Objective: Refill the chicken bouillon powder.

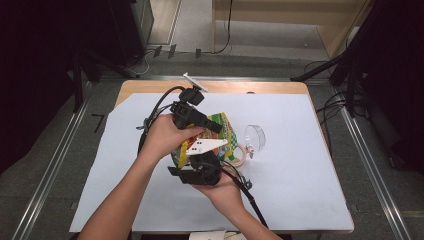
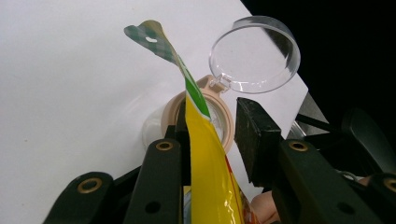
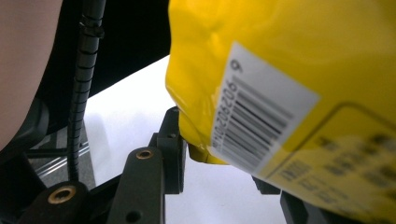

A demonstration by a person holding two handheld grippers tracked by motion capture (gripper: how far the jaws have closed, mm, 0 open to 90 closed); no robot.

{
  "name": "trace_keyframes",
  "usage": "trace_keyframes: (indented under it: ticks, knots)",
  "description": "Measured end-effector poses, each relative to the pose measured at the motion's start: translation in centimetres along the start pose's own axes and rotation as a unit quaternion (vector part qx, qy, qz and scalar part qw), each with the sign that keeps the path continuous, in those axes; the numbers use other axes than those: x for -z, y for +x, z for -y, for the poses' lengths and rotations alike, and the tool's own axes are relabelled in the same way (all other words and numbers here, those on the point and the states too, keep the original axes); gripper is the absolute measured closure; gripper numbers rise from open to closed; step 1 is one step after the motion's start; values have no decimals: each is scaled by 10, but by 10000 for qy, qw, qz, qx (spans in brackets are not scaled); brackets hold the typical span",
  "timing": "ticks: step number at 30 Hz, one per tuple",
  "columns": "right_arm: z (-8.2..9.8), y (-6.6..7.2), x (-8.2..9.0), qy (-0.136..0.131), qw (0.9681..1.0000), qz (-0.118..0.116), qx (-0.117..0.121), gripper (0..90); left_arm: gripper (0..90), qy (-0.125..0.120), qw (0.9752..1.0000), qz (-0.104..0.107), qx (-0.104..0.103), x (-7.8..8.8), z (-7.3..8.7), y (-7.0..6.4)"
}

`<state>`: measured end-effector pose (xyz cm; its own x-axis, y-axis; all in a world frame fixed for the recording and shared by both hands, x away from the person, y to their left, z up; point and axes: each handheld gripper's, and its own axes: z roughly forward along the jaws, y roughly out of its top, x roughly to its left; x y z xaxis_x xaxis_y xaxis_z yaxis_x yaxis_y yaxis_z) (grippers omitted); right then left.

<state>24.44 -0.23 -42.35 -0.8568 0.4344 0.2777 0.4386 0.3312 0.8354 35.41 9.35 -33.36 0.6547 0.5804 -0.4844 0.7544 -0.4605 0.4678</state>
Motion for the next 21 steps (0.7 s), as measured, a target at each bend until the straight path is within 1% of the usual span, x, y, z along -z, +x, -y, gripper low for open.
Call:
trace_keyframes:
  ticks: [4,6,8,11,13,14,21]
  knots:
    - [0,1,-1,-1,9999,120,-36,636,716,-36,10000,3,-18,1,0,-1]
    - [0,2,-1,-83,9998,127,-95,636,715,-41,10000,24,-26,2,0,-1]
    - [-1,3,-1,-84,9998,161,-78,636,715,-29,10000,54,-15,2,0,-1]
    - [-2,4,-1,-22,9998,169,-115,635,715,-32,9999,73,-62,2,0,-2]
    - [-2,4,-1,43,9997,220,-107,635,715,-41,9999,76,-95,1,1,-2]
    - [-2,4,-2,66,9995,249,-200,635,715,-33,9999,72,-98,0,1,-2]
    - [-1,5,-2,47,9995,254,-203,635,716,-34,9999,89,-144,0,1,-2]
